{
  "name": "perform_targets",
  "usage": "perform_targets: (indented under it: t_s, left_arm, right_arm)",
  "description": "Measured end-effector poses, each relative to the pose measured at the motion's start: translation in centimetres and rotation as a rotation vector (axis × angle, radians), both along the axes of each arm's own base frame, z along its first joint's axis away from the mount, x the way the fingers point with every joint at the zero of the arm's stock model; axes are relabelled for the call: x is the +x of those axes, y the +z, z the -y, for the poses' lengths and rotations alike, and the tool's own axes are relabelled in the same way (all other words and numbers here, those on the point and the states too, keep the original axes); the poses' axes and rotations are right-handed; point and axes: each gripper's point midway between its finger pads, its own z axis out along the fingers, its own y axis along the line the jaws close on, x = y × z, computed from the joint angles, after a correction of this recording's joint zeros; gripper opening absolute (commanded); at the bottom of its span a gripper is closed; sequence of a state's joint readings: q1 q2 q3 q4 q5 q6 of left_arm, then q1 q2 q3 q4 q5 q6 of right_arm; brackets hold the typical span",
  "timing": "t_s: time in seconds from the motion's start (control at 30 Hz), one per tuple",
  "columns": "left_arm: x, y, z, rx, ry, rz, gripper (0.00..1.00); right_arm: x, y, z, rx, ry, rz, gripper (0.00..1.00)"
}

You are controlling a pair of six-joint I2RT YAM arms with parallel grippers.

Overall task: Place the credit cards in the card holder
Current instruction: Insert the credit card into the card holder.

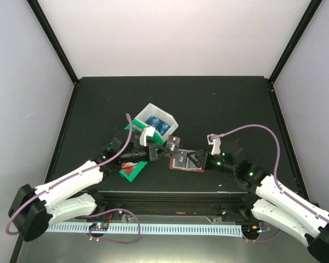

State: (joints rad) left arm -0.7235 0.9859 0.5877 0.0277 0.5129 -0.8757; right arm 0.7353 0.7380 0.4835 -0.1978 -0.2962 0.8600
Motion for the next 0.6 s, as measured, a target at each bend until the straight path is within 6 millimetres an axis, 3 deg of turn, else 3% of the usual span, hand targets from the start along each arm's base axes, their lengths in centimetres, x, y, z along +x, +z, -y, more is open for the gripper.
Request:
perform_targets:
  t_s: [0.17, 0.3, 0.6]
  left_arm:
    - [0.6, -4.2, 1.5, 0.103, 0.054, -0.070, 0.01]
    - [0.9, -7.1, 2.6, 0.166, 0.084, -0.112, 0.02]
    - [1.0, -12.3, 4.2, 0.262, 0.111, -0.171, 0.01]
  right_arm:
    - [1.0, -5.5, 3.4, -0.283, -0.143, -0.087, 0.48]
    - [0.5, -9.0, 5.1, -0.475, -0.172, -0.143, 0.41]
    - [0.4, -12.0, 6.3, -0.674, -0.171, -0.179, 0.38]
